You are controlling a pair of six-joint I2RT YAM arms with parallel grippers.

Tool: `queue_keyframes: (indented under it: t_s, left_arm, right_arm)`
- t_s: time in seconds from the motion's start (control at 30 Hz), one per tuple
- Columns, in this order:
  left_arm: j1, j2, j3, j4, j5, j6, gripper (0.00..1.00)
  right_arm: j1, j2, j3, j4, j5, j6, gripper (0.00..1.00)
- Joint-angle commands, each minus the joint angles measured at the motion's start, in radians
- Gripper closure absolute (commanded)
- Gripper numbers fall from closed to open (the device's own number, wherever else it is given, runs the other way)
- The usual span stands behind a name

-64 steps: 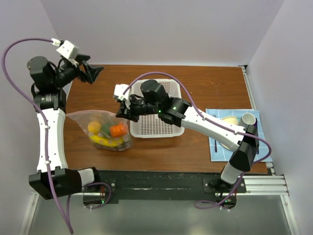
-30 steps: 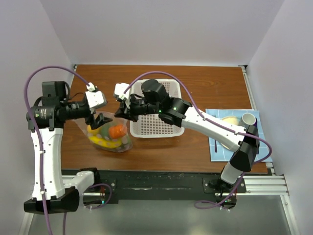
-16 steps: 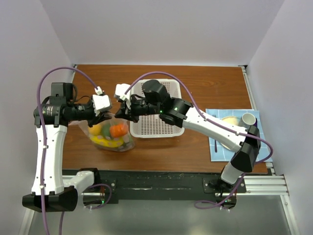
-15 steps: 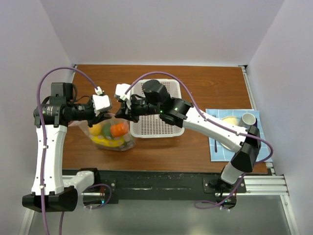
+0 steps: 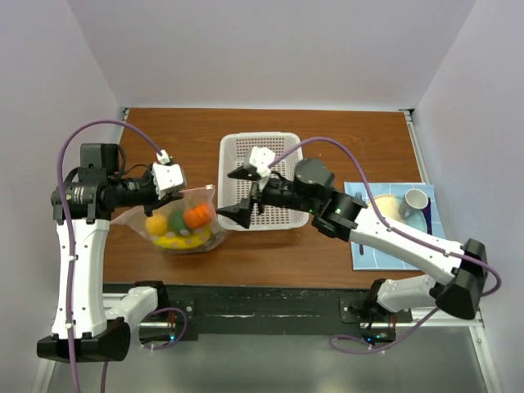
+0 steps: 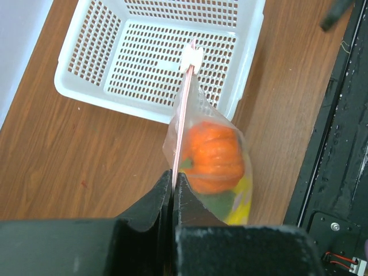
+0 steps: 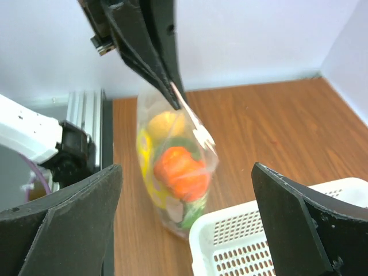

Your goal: Open the zip-top bag and remove the fake food

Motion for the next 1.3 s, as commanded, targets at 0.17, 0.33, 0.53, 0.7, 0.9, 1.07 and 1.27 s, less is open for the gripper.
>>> queue_keyframes:
  t_s: [0.17, 0.33, 0.53, 0.7, 0.9, 1.07, 1.27]
  left_arm:
    - [-0.034, -0.016, 0.062, 0.012, 0.051, -0.047, 1.00]
    - [-0.071, -0.030, 0.061, 0.010, 0.021, -0.067, 1.00]
    - [-0.114, -0.027, 0.062, 0.010, 0.008, -0.096, 0.99]
    - [-0.134, -0.019, 0.079, 0.010, 0.010, -0.120, 0.99]
    - [-0.135, -0.018, 0.078, 0.012, 0.010, -0.119, 1.00]
    - [-0.135, -0.013, 0.085, 0.012, 0.013, -0.114, 1.00]
    - [-0.135, -0.015, 0.084, 0.013, 0.016, -0.114, 0.91]
  right_arm:
    - [-0.071, 0.034, -0.099, 0.320, -0.147, 0.137, 0.11]
    - [-0.085, 0.083, -0.054, 0.328, -0.228, 0.128, 0.16]
    - [-0.103, 0.100, -0.033, 0.357, -0.277, 0.131, 0.23]
    - [-0.109, 0.144, -0.014, 0.374, -0.351, 0.151, 0.46]
    - [-0.111, 0.152, -0.039, 0.379, -0.388, 0.167, 0.69]
    - [-0.109, 0.135, -0.050, 0.373, -0.380, 0.161, 0.72]
    - [-0.111, 0.143, -0.030, 0.339, -0.388, 0.152, 1.00]
